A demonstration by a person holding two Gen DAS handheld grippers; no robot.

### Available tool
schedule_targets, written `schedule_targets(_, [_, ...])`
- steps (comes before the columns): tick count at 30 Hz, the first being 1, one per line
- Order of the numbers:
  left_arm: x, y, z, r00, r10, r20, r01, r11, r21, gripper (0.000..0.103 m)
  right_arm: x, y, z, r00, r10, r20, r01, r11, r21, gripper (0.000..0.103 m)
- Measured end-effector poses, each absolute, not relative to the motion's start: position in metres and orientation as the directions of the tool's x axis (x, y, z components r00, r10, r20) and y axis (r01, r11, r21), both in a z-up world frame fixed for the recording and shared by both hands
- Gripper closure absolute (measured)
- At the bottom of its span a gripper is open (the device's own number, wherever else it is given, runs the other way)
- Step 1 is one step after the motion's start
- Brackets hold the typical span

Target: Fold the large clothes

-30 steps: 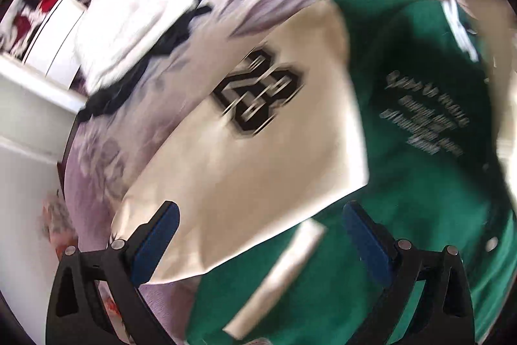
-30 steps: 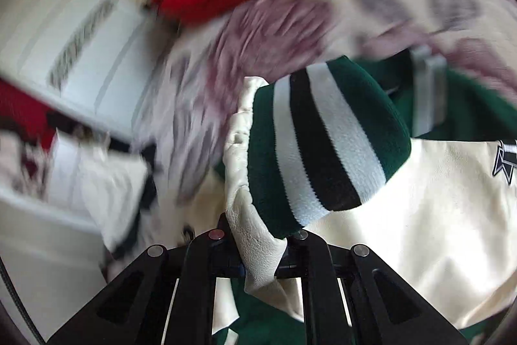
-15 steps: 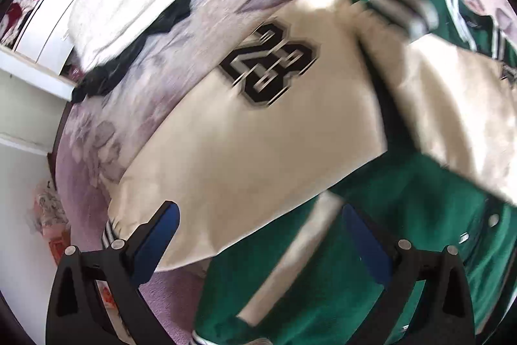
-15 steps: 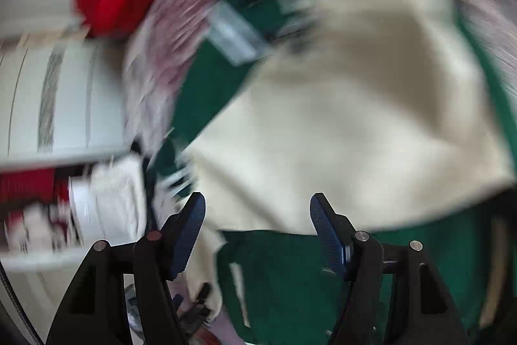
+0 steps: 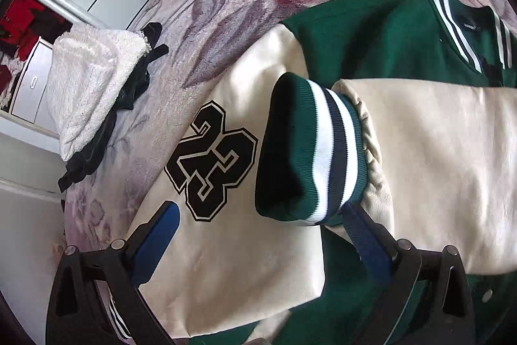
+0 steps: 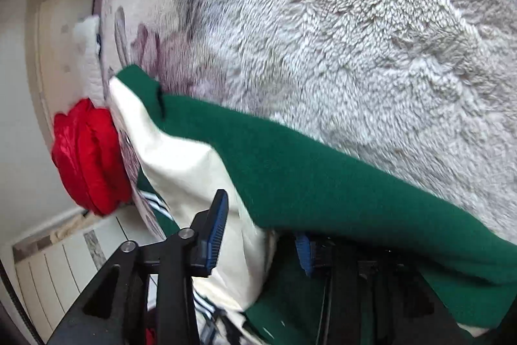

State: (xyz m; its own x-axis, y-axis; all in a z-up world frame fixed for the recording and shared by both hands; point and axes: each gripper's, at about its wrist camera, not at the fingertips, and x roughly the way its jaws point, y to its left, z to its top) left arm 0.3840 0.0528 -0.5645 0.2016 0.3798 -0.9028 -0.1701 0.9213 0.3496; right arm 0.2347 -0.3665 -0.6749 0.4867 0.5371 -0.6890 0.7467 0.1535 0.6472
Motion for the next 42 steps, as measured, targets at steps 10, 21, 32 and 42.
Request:
schedule_targets(10, [0.408, 0.06, -0.589, 0.175, 0.414, -0.893, -0.186, 0.905, 0.383, 0.0, 0.307, -0.354, -0.573, 0.463, 0.362, -0.809, 0.515, 0.633, 0.578, 0.062])
schedule_targets(21, [0.376, 0.082, -0.552, 0.216, 0.326, -0.92, -0.259, 0.928, 0.268, 0.0, 0.396, -0.377, -0.577, 0.292, 0.466, -0.835, 0.484, 0.682, 0.549, 0.063])
schedule_targets(32, [0.147, 0.224, -0.551, 0.099, -0.033, -0.995, -0.626, 0.775, -0.088, 0.0, 0.232, -0.295, -0.54, 0.109, 0.4, -0.91, 0.457, 0.793, 0.403, 0.045])
schedule_targets(42, [0.054, 0.322, -0.622, 0.451, -0.199, -0.87, -0.855, 0.186, -0.485, 0.005, 0.228, -0.163, -0.586, 0.058, 0.435, -0.899, 0.479, 0.778, 0.407, 0.045])
